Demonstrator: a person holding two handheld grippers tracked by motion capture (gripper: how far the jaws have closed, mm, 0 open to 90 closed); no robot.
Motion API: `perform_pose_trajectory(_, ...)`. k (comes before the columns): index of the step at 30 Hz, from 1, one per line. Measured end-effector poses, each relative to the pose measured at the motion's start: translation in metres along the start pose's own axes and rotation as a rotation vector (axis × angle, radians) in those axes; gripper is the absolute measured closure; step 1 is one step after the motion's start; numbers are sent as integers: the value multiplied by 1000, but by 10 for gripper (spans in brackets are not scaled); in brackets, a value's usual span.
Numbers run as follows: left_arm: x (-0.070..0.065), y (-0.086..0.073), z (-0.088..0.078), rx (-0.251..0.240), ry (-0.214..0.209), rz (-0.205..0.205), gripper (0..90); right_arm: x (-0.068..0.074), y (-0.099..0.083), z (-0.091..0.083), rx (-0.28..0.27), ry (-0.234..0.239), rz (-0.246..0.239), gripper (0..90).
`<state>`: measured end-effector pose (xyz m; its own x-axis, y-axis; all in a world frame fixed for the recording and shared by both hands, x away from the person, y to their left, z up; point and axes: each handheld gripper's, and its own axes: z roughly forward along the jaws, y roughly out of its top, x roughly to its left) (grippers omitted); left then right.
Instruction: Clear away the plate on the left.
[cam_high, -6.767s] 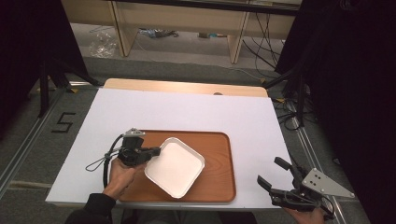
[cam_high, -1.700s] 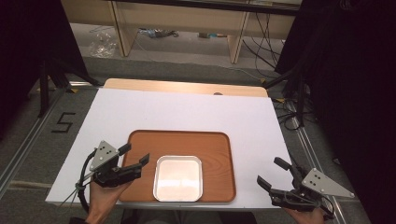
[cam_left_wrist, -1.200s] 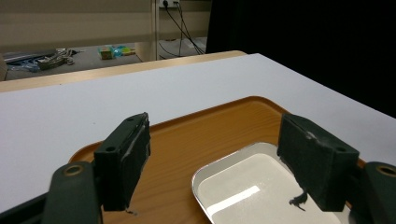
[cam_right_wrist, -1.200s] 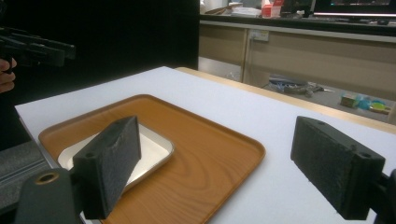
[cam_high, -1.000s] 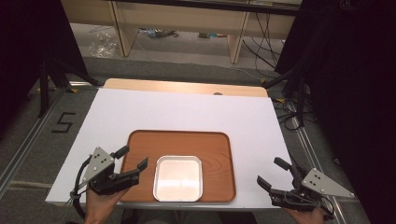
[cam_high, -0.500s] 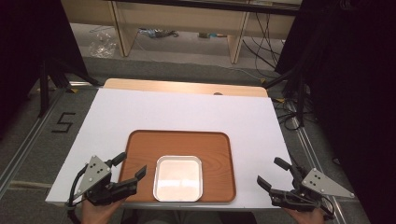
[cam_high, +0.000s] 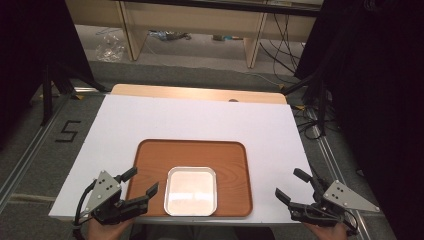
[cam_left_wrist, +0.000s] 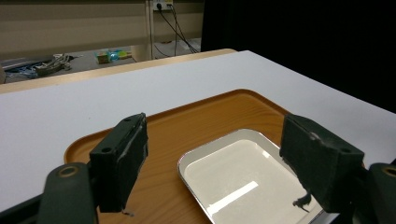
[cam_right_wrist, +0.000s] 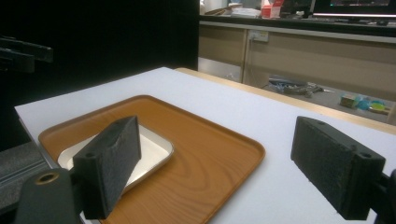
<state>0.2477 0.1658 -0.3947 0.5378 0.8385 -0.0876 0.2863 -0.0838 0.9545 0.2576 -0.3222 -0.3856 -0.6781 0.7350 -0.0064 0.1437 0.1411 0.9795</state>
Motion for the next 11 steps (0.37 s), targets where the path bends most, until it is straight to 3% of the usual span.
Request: perform_pose_trajectory(11, -1, 0, 1, 2, 1, 7, 233, 0, 0, 0, 1, 1, 0, 166)
